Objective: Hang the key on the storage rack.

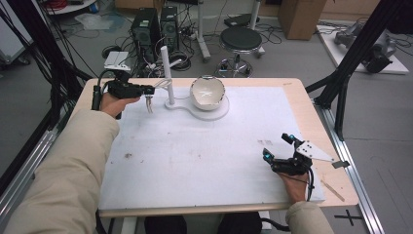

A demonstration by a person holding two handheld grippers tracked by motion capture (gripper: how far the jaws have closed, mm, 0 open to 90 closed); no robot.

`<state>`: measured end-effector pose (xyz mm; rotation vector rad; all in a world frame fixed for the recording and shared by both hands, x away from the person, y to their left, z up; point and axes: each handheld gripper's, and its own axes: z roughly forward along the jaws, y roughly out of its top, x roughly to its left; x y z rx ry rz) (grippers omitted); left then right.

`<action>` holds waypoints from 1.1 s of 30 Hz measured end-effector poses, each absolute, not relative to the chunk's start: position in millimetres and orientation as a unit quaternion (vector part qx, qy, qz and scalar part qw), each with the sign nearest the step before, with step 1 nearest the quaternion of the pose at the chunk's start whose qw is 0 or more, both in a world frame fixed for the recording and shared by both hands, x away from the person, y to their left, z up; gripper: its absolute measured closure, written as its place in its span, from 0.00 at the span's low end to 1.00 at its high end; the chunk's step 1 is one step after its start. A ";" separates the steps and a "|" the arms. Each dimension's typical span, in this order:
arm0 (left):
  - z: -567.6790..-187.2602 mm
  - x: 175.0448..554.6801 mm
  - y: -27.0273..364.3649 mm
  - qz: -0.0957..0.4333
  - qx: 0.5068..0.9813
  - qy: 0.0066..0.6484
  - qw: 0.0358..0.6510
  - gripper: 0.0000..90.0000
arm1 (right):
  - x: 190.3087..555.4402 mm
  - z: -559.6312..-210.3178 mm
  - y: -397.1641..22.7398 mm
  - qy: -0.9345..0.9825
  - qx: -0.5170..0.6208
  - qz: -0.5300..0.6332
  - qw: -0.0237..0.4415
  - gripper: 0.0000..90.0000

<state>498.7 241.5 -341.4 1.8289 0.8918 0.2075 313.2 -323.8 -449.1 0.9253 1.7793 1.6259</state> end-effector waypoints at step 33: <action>-364.6 367.1 254.8 0.222 0.717 0.300 0.589 0.02 | 313.7 -449.3 -323.8 0.666 0.342 0.605 0.273 0.01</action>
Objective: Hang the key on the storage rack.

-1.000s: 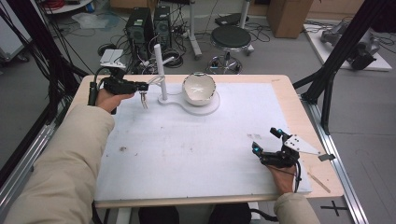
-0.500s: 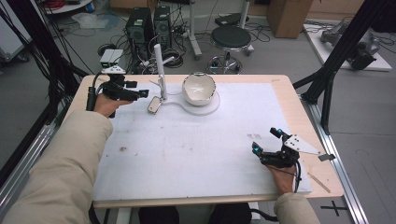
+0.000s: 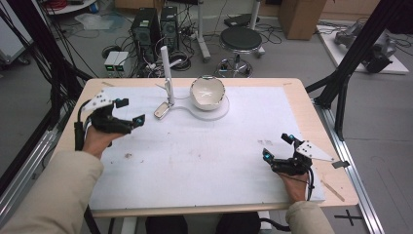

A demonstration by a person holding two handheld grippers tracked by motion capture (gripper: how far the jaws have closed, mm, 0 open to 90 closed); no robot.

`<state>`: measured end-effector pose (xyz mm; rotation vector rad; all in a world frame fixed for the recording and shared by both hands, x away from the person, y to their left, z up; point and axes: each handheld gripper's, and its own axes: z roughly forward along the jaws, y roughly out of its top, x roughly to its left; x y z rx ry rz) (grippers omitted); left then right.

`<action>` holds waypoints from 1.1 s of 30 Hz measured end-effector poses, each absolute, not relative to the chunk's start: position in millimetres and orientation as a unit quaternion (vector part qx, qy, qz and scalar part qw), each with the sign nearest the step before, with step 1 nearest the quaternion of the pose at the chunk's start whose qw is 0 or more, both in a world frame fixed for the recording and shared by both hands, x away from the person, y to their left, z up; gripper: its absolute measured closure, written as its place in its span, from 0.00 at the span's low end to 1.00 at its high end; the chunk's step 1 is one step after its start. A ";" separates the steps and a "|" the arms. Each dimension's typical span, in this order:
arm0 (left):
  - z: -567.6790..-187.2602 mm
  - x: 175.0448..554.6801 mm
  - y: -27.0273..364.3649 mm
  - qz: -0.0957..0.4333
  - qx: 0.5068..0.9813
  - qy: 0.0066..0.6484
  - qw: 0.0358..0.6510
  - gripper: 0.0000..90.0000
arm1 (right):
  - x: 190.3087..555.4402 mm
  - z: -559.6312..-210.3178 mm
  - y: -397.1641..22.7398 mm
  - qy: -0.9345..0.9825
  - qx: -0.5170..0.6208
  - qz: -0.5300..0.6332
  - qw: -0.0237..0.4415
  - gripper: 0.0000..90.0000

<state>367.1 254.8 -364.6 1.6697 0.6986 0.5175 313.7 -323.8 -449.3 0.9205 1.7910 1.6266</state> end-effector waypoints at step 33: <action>-443.7 292.0 275.8 0.278 0.655 0.313 0.629 0.02 | 314.0 -449.4 -323.7 0.667 0.341 0.602 0.275 0.01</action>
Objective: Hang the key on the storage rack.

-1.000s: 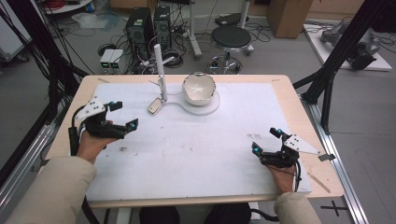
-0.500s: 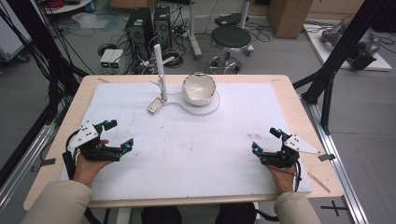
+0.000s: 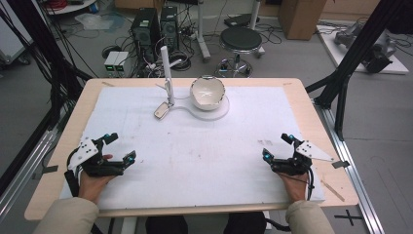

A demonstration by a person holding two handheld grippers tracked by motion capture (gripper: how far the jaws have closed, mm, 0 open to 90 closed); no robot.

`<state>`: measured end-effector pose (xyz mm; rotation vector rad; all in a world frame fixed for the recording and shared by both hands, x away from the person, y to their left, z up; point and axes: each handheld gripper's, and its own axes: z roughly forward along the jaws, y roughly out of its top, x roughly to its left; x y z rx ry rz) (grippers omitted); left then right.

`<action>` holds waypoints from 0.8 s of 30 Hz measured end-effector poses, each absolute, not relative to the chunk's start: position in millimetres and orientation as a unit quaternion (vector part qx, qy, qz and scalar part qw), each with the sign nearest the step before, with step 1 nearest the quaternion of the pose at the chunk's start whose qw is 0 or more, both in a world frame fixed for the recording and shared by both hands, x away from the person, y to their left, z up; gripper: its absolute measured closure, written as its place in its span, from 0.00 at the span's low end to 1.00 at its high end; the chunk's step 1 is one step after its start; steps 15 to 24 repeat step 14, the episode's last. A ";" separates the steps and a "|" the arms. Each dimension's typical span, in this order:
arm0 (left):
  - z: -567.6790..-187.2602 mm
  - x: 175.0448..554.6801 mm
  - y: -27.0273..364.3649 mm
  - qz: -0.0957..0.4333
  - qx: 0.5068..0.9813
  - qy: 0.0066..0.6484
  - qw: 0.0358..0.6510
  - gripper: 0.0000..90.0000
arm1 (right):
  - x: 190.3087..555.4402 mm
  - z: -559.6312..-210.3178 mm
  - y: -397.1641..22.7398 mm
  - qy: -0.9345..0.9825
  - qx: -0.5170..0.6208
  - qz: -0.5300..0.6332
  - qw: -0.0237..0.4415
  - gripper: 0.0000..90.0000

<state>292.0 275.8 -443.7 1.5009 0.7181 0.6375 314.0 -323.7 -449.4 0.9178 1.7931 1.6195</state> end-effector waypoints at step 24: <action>-453.0 282.2 278.1 0.309 0.625 0.316 0.643 0.02 | 313.4 -449.5 -323.5 0.664 0.349 0.602 0.273 0.01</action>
